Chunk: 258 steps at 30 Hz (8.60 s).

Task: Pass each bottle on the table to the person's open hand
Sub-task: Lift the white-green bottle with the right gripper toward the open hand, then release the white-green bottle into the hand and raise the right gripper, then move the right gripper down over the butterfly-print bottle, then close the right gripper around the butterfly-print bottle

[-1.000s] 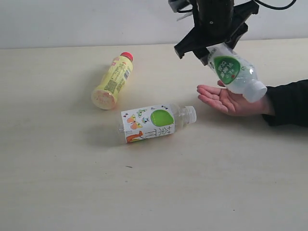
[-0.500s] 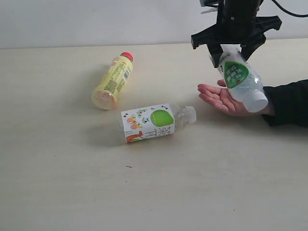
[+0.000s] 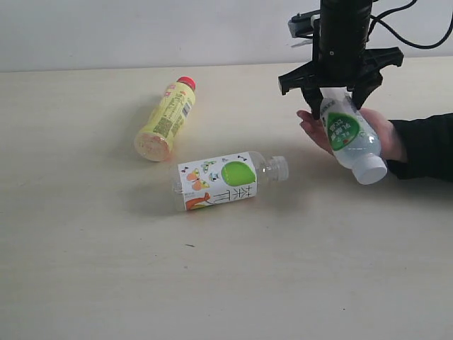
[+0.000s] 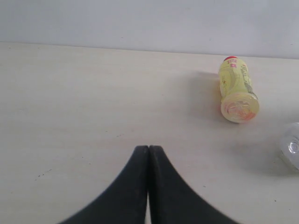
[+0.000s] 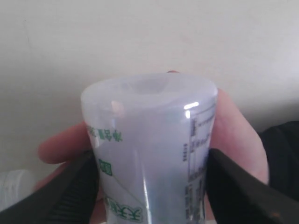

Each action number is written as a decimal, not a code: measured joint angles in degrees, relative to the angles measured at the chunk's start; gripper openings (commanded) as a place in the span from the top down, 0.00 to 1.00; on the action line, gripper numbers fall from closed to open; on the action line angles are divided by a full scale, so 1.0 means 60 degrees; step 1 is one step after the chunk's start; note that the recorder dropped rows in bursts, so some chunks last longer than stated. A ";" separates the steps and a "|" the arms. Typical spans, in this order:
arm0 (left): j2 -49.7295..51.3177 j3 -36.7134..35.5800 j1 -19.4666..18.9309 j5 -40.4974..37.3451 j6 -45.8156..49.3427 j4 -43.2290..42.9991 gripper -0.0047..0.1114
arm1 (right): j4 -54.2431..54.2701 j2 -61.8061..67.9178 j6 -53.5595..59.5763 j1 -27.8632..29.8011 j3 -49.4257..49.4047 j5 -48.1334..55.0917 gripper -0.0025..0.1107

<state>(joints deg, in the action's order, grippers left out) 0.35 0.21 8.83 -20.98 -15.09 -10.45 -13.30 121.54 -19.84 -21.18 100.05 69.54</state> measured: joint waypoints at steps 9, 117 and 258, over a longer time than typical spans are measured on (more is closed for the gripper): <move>0.0000 0.0000 0.0000 0.0000 0.0000 0.0000 0.94 | 0.0000 0.0000 -0.0039 0.0000 0.0000 -0.0004 0.86; 0.0000 0.0000 0.0000 0.0000 0.0000 0.0000 0.94 | 0.5062 -0.8308 0.4577 -0.0219 -0.7815 -0.4635 0.24; 0.0000 0.0000 0.0000 0.0000 0.0000 0.0000 0.94 | 0.4900 -0.0216 1.5651 -0.2230 -0.3994 -0.6128 0.47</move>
<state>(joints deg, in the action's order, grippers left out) 0.35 0.21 8.83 -20.98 -15.09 -10.45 16.10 120.25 74.06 -34.57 76.08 32.77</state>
